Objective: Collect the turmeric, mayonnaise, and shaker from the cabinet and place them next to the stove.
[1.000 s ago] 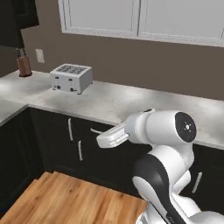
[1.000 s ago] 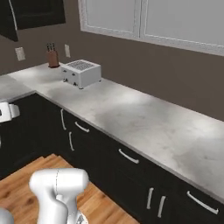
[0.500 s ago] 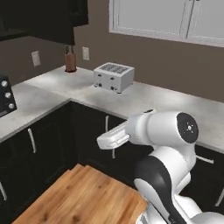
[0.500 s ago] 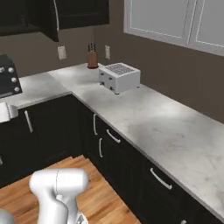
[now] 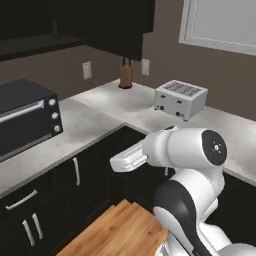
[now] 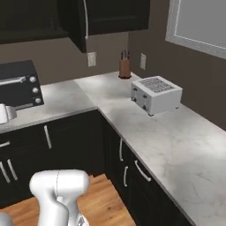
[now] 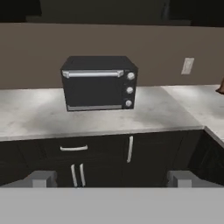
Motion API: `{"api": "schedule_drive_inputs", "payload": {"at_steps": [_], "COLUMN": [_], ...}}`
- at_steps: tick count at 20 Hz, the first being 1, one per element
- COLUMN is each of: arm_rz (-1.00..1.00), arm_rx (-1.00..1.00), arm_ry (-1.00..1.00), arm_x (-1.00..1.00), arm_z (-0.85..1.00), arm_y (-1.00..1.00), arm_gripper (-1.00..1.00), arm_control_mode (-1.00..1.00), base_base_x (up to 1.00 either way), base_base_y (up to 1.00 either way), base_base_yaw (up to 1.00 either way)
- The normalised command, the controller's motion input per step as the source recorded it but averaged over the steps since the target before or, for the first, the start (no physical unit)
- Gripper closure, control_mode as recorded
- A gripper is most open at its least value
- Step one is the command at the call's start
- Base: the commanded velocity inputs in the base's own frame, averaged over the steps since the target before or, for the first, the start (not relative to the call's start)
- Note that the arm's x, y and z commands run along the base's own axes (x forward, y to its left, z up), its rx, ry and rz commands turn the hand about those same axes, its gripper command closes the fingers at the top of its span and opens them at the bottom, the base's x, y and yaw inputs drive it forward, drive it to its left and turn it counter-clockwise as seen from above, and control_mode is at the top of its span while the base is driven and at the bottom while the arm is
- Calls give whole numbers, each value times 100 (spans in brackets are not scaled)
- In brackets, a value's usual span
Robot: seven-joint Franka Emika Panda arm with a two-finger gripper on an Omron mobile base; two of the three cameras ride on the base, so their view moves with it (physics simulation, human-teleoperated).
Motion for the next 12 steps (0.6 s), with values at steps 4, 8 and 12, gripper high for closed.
{"api": "schedule_drive_inputs", "payload": {"at_steps": [4, 8, 12], "arm_rz": [0, 0, 0], "arm_rx": [0, 0, 0], "arm_ry": [0, 0, 0], "arm_x": [0, 0, 0], "arm_z": [0, 0, 0], "arm_y": [0, 0, 0], "arm_gripper": [-100, -100, -100], "arm_control_mode": [100, 100, 100], "base_base_x": [88, 53, 34], "base_base_y": [0, 5, 31], "base_base_yaw": [24, 9, 2]}}
